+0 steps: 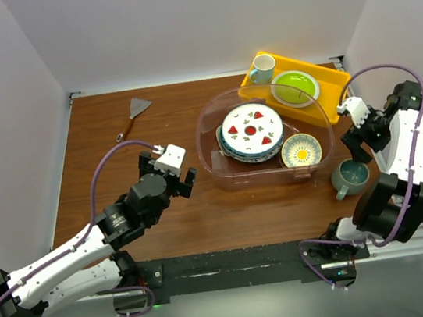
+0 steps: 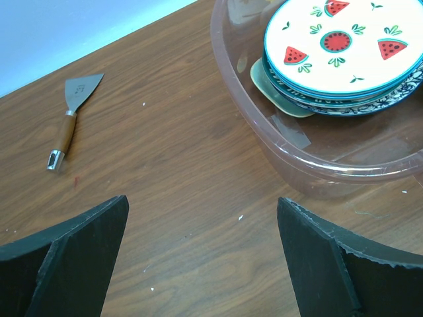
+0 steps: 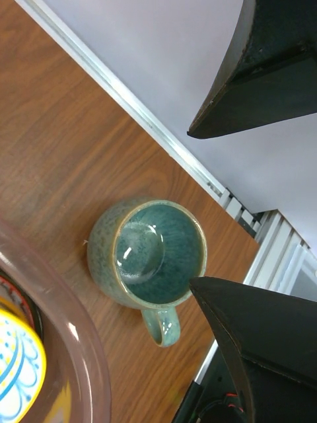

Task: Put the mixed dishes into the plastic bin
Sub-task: Pick up the cup at the center of the board.

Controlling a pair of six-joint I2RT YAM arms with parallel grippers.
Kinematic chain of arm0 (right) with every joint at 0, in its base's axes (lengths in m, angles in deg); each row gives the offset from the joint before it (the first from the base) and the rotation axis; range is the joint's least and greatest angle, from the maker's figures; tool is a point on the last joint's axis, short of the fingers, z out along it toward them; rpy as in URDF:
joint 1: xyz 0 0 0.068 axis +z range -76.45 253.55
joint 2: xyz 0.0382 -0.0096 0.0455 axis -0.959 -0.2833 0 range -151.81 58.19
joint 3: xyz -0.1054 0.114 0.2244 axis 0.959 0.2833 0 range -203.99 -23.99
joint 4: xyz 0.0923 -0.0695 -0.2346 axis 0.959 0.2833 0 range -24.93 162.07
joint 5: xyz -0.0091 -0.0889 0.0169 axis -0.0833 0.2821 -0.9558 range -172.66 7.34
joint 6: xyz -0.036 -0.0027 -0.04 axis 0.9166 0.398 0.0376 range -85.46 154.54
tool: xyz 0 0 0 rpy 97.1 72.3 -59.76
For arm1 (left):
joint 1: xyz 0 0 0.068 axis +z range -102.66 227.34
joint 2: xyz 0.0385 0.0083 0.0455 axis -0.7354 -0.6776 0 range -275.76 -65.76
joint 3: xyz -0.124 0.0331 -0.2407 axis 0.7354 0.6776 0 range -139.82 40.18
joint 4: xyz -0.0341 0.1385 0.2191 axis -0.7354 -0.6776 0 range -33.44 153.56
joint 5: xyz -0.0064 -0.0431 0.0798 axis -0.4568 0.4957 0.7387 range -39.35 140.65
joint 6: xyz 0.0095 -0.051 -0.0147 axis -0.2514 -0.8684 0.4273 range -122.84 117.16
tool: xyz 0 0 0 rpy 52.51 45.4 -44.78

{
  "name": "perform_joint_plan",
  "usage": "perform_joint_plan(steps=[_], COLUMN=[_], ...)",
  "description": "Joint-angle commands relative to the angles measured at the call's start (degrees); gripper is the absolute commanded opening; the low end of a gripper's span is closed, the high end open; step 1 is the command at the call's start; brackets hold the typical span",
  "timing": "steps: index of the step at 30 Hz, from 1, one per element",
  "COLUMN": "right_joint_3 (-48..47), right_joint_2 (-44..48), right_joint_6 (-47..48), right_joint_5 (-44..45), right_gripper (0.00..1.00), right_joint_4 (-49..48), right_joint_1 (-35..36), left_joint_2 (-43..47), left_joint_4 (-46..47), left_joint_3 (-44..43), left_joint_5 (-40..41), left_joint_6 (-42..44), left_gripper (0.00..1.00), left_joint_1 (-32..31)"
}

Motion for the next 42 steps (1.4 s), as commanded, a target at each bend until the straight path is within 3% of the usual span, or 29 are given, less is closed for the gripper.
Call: perform_joint_plan(steps=[1,9,17,24,27,28,31,42], right_joint_3=[3.6,11.06,13.35,14.5,14.24,14.32,14.41,11.78], right_joint_2=[-0.67,-2.87,-7.26,-11.04,-11.57,-11.4,-9.82,2.22], right_joint_6=[0.36,-1.4,-1.83,-3.59,-4.03,-4.03,-3.42,-2.28], right_joint_5=[1.12,5.69,6.39,4.64,3.76,3.76,3.23,0.6], right_gripper=[0.89,0.86,0.73,0.5,0.28,0.15,0.0,0.0], right_joint_4=[-4.46,-14.04,-17.38,-20.28,-20.11,-19.94,-19.59,-17.48], right_joint_1=[-0.6,-0.86,-2.88,-3.06,-3.15,-3.06,-3.06,-3.06], left_joint_2=[-0.26,-0.44,-0.62,-0.97,-1.05,-1.06,-1.06,-0.44], left_joint_4=[0.73,1.0,1.44,1.52,1.44,1.52,1.52,1.44], left_joint_3=[0.38,0.56,0.65,0.65,0.65,0.74,0.65,0.65], left_joint_5=[1.1,1.19,0.66,0.4,0.4,0.4,0.31,0.14], left_joint_6=[1.4,1.58,1.58,1.66,1.58,1.58,1.58,1.58], left_gripper=[1.0,1.0,1.0,1.0,1.0,1.0,1.0,1.0], left_joint_1=[0.24,0.32,0.5,0.76,0.85,0.85,0.94,1.03])
